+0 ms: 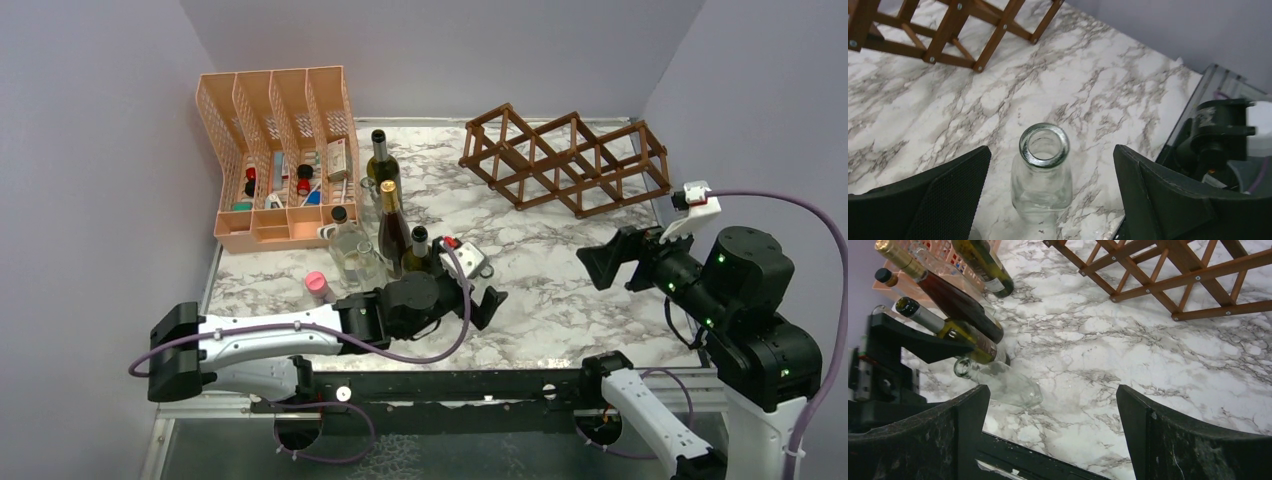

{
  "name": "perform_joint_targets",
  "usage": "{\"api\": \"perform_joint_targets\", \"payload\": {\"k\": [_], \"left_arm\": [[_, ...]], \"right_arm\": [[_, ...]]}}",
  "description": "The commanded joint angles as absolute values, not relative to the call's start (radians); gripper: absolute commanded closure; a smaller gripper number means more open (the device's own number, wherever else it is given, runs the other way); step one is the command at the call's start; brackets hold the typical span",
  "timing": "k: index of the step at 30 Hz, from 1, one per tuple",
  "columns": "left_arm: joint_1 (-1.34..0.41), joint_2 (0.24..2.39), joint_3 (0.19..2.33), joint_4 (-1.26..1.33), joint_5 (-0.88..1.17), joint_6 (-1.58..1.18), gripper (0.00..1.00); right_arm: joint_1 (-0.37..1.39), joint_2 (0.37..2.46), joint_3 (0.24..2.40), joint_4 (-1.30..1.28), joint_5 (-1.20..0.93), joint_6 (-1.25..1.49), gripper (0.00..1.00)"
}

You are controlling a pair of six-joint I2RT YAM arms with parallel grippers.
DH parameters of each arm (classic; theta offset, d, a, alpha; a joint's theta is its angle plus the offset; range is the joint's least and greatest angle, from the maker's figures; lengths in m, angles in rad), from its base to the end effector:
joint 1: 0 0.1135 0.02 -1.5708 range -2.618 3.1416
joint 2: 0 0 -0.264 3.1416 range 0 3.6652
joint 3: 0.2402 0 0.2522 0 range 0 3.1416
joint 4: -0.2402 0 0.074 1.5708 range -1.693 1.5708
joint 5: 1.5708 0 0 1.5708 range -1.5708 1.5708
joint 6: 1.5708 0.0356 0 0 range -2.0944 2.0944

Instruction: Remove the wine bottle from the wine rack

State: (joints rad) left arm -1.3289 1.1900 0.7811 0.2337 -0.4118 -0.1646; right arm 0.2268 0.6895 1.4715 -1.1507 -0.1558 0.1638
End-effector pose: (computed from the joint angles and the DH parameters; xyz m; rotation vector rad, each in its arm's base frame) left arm 0.0798 -0.2641 0.2977 0.7111 1.6415 -0.7335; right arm 0.0471 0.0165 0.4573 -0.1661 1.9498 0.4096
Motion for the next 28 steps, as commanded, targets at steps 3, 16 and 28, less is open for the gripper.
{"api": "perform_joint_targets", "payload": {"k": [3,16,28], "left_arm": [[-1.327,1.089,1.026,0.050,-0.234,-0.095,0.01],[-1.327,1.000,1.449,-0.127,-0.436,0.175,0.01],[-1.327,0.866,1.385,-0.093,-0.531,0.205,0.01]], "right_arm": [[0.241,0.665,1.521,-1.074,-0.140,0.146,0.00],[0.244,0.574,1.634,-0.936,-0.153,0.099,0.00],[0.243,0.487,1.593,-0.862,-0.032,0.163,0.00]]}}
